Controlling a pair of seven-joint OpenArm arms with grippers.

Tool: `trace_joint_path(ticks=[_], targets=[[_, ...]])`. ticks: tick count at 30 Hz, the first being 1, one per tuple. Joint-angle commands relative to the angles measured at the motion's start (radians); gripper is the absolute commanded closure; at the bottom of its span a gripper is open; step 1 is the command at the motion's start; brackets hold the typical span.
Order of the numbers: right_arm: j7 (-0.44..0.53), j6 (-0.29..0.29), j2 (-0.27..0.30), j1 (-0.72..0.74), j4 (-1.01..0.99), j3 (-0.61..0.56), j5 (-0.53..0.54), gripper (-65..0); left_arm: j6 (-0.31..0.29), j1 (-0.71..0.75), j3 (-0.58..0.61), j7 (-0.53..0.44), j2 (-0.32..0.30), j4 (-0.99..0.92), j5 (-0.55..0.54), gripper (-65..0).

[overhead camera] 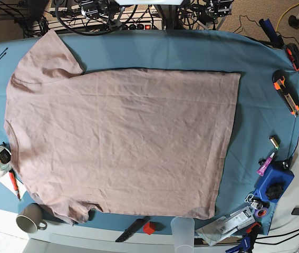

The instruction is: Fold the T-shirt properly

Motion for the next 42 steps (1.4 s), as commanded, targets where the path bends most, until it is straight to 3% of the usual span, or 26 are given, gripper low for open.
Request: trace_joint_path(ticks=[1, 10, 15, 28, 35, 42], targets=[[-0.008, 0.01, 0.006, 0.002, 0.008, 0.0, 0.007, 0.0, -0.01, 0.0, -0.001, -0.007, 0.002, 0.007, 0.0, 0.0], [-0.007, 0.01, 0.006, 0.002, 0.008, 0.0, 0.007, 0.0, -0.013, 0.0, -0.001, 0.008, 0.002, 0.007, 0.0, 0.0], [-0.006, 0.01, 0.006, 0.002, 0.009, 0.0, 0.007, 0.0, -0.013, -0.011, -0.001, 0.073, 0.0, 0.007, 0.0, 0.0], [-0.008, 0.01, 0.01, 0.001, 0.009, 0.0, 0.007, 0.0, -0.013, -0.01, -0.001, 0.072, -0.006, 0.007, 0.0, 0.0], [-0.011, 0.009, 0.044, -0.01, 0.01, 0.002, 0.013, 0.0, -0.013, 0.012, -0.001, 0.075, -0.035, 0.007, 0.0, 0.0], [-0.02, 0.009, 0.108, -0.049, 0.012, 0.003, 0.112, 0.0, -0.014, 0.085, -0.001, 0.076, -0.064, 0.066, 0.0, 0.0]])
